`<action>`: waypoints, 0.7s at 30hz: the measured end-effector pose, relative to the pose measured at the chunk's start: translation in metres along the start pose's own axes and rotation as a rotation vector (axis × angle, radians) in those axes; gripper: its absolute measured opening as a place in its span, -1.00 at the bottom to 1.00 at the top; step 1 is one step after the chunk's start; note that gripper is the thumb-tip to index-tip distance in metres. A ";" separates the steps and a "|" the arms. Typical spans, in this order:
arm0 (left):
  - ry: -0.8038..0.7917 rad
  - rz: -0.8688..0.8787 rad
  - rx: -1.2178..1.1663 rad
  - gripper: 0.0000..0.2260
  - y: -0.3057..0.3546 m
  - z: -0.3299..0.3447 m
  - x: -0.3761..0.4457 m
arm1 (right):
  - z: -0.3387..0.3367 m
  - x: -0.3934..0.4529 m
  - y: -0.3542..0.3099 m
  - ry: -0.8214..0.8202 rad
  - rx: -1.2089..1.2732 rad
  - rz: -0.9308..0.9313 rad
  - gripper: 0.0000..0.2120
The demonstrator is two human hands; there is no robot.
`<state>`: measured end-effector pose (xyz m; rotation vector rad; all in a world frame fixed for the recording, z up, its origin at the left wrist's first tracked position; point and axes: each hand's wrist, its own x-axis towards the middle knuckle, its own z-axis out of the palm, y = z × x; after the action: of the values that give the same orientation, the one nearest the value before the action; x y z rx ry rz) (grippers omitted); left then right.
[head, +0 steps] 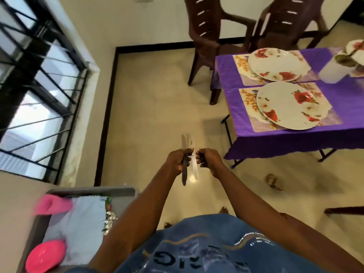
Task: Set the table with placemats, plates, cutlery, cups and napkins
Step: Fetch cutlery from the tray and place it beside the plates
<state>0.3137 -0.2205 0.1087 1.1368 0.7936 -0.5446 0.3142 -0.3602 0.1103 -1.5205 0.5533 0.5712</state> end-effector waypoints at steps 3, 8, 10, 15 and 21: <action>-0.025 0.015 0.061 -0.91 0.007 0.047 0.007 | -0.041 0.004 -0.013 0.022 0.044 -0.024 -0.73; -0.048 0.055 0.110 -0.88 0.013 0.131 0.018 | -0.115 0.010 -0.036 0.021 0.099 -0.035 -0.64; -0.035 0.086 0.118 -0.86 0.015 0.163 0.026 | -0.142 0.018 -0.041 -0.006 0.112 -0.065 -0.64; -0.023 0.148 0.138 -0.88 0.021 0.231 0.038 | -0.193 0.035 -0.057 -0.009 0.135 -0.117 -0.78; -0.024 0.118 0.176 -0.88 0.036 0.279 0.062 | -0.235 0.054 -0.077 0.033 0.153 -0.166 -0.88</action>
<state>0.4547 -0.4698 0.1374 1.3277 0.6626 -0.5354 0.4096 -0.5930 0.1370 -1.4173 0.4799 0.3682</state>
